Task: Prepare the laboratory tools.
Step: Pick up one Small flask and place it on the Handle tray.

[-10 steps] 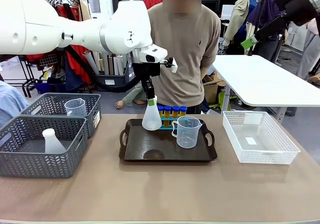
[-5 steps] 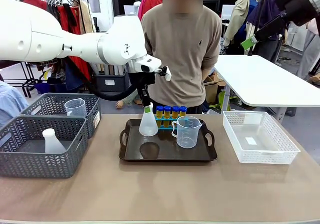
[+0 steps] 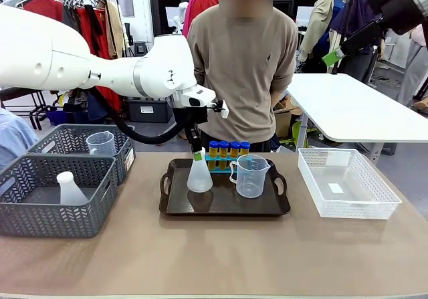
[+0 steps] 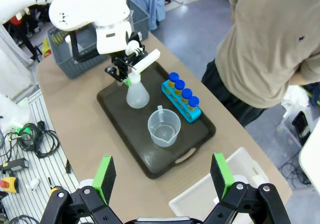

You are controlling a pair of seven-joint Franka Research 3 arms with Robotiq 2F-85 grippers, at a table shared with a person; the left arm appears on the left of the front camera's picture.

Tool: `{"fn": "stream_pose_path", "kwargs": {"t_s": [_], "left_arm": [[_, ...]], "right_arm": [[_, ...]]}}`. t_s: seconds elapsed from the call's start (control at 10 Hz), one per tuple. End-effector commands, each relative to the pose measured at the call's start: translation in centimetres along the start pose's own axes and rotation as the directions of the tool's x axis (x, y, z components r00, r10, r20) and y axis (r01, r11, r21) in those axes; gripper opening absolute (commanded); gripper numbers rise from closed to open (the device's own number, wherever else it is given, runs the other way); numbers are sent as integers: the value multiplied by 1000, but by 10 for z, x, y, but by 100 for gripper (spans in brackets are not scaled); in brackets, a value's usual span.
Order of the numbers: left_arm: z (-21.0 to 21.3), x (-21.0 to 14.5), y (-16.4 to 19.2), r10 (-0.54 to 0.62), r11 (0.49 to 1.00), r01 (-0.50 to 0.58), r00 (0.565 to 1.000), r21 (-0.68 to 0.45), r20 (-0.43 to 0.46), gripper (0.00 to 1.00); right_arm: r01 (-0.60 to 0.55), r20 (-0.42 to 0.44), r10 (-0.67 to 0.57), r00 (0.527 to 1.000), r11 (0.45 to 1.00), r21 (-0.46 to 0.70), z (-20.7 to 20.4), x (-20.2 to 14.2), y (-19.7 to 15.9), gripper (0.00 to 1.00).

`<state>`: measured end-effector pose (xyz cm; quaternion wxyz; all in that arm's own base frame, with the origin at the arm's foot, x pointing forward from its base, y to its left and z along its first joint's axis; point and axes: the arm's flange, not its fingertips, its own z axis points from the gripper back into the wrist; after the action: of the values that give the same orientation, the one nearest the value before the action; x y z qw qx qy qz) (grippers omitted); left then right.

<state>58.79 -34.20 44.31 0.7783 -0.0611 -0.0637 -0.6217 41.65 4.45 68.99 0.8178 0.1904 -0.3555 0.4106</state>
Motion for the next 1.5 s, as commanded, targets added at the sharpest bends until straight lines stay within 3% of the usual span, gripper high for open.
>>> {"fn": "stream_pose_path", "kwargs": {"t_s": [0.0, 0.2, 0.3, 0.7, 0.8, 1.4], "left_arm": [[1, -1, 3, -24, 999, 25, 1000, -29, 8, 0], [-4, 3, 4, -33, 999, 33, 999, -40, 4, 0], [-2, 2, 5, -38, 998, 38, 999, -45, -2, 9], [4, 3, -3, -35, 995, 36, 999, -90, 10, 85], [8, 2, -7, -34, 995, 35, 999, -88, 18, 100], [43, -1, -27, -8, 1000, 8, 1000, 12, 29, 100]], "right_arm": [[1, 20, -1, 1000, 1000, 14, 1, 1, 0, 100], [1, 20, -1, 1000, 1000, 14, 1, 1, 0, 100], [1, 20, -1, 1000, 1000, 14, 1, 1, 0, 100], [1, 20, -1, 1000, 1000, 14, 1, 1, 0, 100], [1, 20, -1, 1000, 1000, 14, 1, 1, 0, 100], [1, 20, -1, 1000, 1000, 14, 1, 1, 0, 100]]}}
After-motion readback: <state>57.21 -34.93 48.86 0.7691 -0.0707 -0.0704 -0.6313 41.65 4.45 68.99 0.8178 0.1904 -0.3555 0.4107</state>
